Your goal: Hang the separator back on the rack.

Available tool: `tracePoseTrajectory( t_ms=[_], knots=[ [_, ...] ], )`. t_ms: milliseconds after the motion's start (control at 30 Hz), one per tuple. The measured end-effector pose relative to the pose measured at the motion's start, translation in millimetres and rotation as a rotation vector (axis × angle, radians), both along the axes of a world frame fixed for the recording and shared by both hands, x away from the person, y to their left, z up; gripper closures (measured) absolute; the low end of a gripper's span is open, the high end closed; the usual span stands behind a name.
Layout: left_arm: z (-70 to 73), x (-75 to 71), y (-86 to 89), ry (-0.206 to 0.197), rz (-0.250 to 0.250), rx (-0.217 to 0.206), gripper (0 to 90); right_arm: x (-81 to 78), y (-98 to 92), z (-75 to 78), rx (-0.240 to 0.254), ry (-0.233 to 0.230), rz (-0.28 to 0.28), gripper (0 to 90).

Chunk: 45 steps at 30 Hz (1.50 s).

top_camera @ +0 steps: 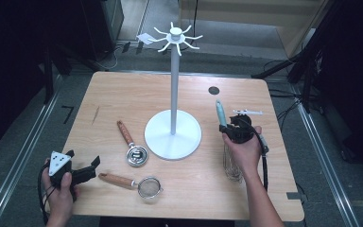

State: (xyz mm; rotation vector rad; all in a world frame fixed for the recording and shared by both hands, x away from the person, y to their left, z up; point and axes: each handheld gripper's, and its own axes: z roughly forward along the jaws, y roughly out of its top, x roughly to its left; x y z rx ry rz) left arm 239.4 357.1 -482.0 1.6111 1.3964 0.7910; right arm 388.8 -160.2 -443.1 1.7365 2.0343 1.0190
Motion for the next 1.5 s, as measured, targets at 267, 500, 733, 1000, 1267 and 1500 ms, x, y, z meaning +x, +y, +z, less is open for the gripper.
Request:
tracePoseTrajectory(
  t_ms=[267,500,733,1000,1267,1500],
  knots=[
    [-0.1,0.2,1.4,-0.012,0.007,-0.009,0.0,-14.8,-0.2,17.1,0.086,-0.125,0.033,71.2],
    [0.4,-0.6,1.5,-0.025,0.001,-0.017,0.0,-28.9,3.8,37.8,0.152,-0.232,0.072,71.2],
    [-0.2,0.0,0.9,-0.028,0.002,-0.015,0.0,-38.1,7.3,50.7,0.203,-0.274,0.089,71.2],
    [-0.1,0.5,0.6,-0.027,0.003,-0.013,0.0,-48.2,8.7,64.5,0.242,-0.329,0.113,71.1],
    [-0.1,0.0,0.8,-0.028,0.007,-0.014,0.0,-56.5,15.2,74.9,0.251,-0.395,0.159,71.1],
    [-0.1,-0.6,-0.7,-0.031,0.022,0.002,0.0,-67.8,19.6,86.6,0.303,-0.466,0.181,71.1]
  ],
)
